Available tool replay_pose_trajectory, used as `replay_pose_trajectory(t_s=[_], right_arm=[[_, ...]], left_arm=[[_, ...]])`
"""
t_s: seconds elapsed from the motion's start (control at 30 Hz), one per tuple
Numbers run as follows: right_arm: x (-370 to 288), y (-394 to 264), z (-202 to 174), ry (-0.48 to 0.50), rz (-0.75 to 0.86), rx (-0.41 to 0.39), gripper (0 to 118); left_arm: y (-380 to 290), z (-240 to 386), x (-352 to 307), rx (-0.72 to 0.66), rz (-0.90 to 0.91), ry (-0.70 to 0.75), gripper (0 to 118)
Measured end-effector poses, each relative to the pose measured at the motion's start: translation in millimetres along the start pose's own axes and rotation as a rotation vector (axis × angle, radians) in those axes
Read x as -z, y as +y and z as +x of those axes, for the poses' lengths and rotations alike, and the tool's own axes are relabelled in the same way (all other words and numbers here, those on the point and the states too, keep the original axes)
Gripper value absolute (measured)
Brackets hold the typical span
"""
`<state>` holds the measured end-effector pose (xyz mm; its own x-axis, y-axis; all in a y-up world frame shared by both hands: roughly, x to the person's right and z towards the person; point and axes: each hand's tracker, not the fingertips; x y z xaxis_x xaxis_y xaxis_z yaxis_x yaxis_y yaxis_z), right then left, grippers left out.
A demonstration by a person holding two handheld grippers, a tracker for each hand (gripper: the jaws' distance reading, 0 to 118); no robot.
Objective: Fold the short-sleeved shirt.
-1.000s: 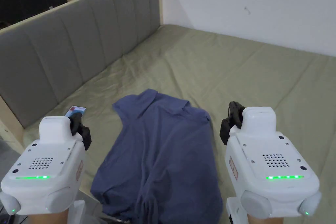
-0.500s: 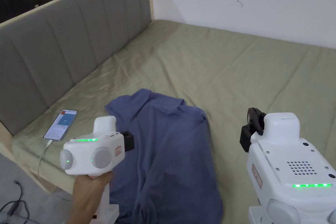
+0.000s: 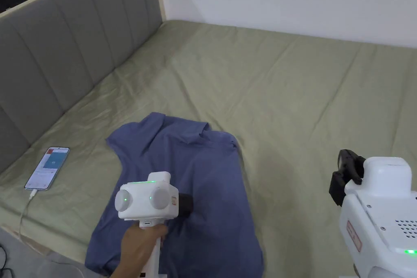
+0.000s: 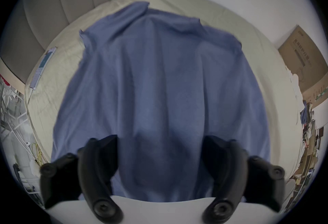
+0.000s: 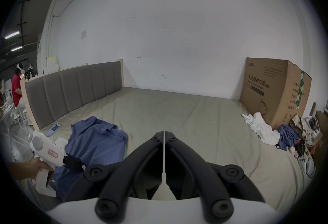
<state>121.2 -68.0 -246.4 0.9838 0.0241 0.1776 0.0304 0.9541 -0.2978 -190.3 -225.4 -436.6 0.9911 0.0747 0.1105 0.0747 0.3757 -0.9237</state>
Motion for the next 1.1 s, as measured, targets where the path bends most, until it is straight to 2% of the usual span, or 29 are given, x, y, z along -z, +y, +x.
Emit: replay_pose_trajectory(t_s=[0.07,0.1,0.17,0.2,0.23,0.3,0.47,0.53,0.77,0.9,1.1], right_arm=[[-0.3,-3.6,6.3,-0.014,-0.009,0.014,4],[0.5,-5.2,9.7,-0.02,-0.014,0.024,4],[1.8,-7.1,15.1,-0.024,-0.022,0.048,4],[1.8,-7.3,17.3,-0.025,-0.024,0.058,4],[1.0,-7.1,19.2,-0.027,-0.022,0.062,4],[-1.9,-5.8,22.0,-0.033,-0.013,0.068,4],[-11.1,-1.2,32.7,-0.039,0.013,0.07,4],[-15.6,-0.2,38.7,-0.045,0.022,0.075,4],[-39.5,1.1,64.6,-0.093,0.05,0.092,4],[-56.6,3.3,86.6,-0.145,0.075,0.101,4],[-83.9,4.8,125.4,-0.238,0.105,0.107,4]], left_arm=[[-6.2,10.7,-4.8,0.087,0.046,0.067,89],[-7.9,13.6,-8.9,0.112,0.057,0.05,84],[-9.7,16.7,-13.9,0.145,0.059,0.043,58],[-10.0,17.3,-16.5,0.138,0.069,0.028,24],[-10.0,16.6,-18.4,0.129,0.072,0.018,14],[-11.6,14.5,-22.9,0.118,0.082,0.0,13],[-11.9,0.0,-69.4,-0.096,0.185,-0.295,13],[-6.8,7.3,-96.0,-0.085,0.24,-0.341,13],[26.1,72.9,-168.0,0.092,0.356,-0.472,13],[49.0,131.6,-210.5,0.266,0.419,-0.53,13],[68.3,217.0,-253.8,0.451,0.472,-0.631,13]])
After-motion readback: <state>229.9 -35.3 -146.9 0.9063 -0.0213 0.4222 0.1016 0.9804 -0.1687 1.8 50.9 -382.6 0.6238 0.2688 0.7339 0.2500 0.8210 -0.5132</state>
